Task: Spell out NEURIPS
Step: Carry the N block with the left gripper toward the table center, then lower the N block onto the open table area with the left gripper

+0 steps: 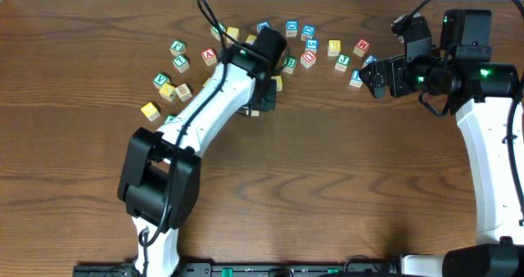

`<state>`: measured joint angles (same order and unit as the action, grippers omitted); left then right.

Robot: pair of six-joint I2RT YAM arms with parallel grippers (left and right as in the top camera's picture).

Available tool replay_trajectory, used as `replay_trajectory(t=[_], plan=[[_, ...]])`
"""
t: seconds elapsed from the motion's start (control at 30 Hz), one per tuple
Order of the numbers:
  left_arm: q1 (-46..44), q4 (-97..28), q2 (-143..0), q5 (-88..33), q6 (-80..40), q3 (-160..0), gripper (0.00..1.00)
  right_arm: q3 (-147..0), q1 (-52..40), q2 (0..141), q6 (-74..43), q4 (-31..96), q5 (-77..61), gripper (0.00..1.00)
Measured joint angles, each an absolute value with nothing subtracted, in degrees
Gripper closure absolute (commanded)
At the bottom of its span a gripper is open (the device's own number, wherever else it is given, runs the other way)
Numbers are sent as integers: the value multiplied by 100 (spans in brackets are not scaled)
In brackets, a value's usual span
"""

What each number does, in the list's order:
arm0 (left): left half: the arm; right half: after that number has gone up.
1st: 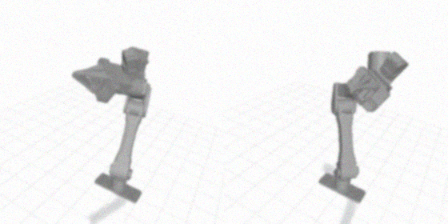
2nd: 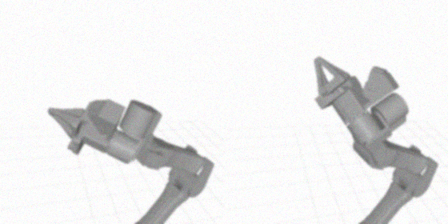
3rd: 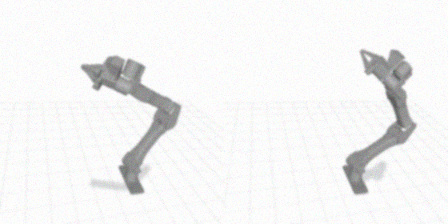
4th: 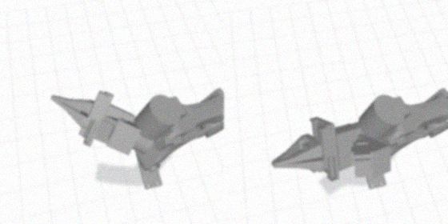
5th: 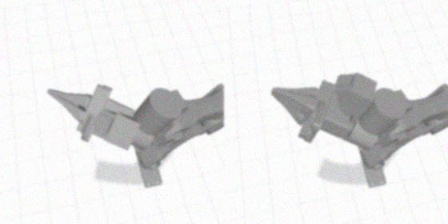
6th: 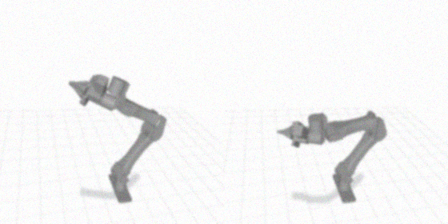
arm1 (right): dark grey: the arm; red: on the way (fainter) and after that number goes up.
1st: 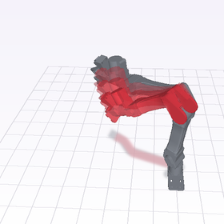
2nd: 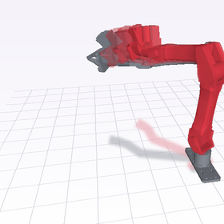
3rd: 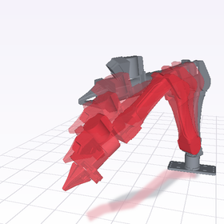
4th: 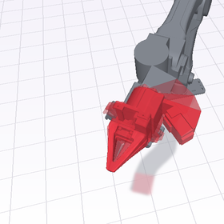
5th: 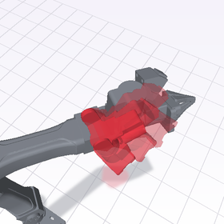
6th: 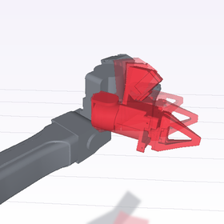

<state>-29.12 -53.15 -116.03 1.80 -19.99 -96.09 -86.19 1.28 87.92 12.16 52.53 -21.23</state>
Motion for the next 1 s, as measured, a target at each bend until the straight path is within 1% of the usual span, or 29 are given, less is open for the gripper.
replay_trajectory(t=[0.47,0.73,1.0], plan=[[-3059,-4193,-11607,180,-2169,-8674,70,-8619,128,8792,1216,5253,-2123,1],[-3059,-3721,-11607,180,-2272,-8499,70,-8619,128,8792,1216,5253,-2123,1],[-3059,-3614,-11705,180,-2298,-8499,70,-8619,128,8792,1216,5253,-2123,1]])
